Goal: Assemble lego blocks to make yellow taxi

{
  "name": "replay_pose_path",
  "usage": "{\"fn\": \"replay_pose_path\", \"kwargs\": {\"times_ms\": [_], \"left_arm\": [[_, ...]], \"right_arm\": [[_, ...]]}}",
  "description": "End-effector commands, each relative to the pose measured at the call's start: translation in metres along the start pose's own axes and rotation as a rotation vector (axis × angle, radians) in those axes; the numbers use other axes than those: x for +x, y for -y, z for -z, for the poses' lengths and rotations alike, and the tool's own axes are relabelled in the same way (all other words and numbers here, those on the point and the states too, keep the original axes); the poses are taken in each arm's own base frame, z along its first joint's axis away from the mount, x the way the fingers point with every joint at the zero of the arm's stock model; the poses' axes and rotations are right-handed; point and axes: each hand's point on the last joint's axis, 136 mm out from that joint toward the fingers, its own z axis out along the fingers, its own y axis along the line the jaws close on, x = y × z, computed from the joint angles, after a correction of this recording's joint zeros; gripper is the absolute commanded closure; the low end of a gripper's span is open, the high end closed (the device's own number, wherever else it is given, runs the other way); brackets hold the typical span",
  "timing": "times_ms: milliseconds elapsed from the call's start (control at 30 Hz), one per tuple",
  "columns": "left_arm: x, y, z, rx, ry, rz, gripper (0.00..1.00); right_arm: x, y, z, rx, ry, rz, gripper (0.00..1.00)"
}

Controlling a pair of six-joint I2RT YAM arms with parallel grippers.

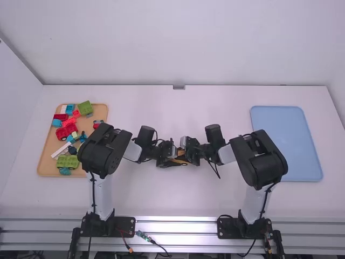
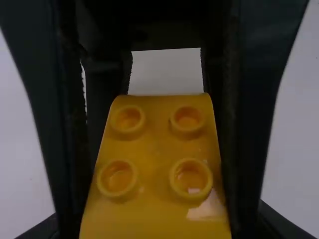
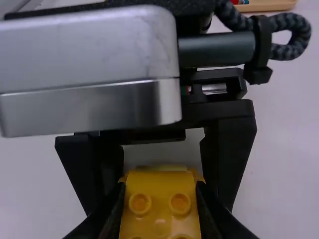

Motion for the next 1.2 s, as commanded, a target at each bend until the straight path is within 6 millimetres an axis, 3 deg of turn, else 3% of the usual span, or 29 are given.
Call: {"fn": "replay_pose_path", "kwargs": {"times_ms": [0, 367, 833, 1167], "left_arm": [[-0.001, -0.009, 0.004, -0.038, -0.016, -0.032, 0.70], [-0.002, -0.012, 0.004, -0.042, -0.013, -0.038, 0.73], [-0.005, -0.020, 0.004, -0.058, -0.014, -0.007, 0.74], [-0.001, -0.016, 0.003, -0.060, -0.029, -0.005, 0.74]], "right_arm": [[0.021, -0.003, 0.003, 0.031, -0.068, -0.069, 1.00], [0.025, 0.001, 0.005, 0.106, -0.063, -0.130, 1.00], [0.020, -0.002, 0.004, 0.061, -0.048, -0.150, 1.00], [-0.001, 0.011, 0.010, 0.108, 0.011, -0.072, 1.00]]}}
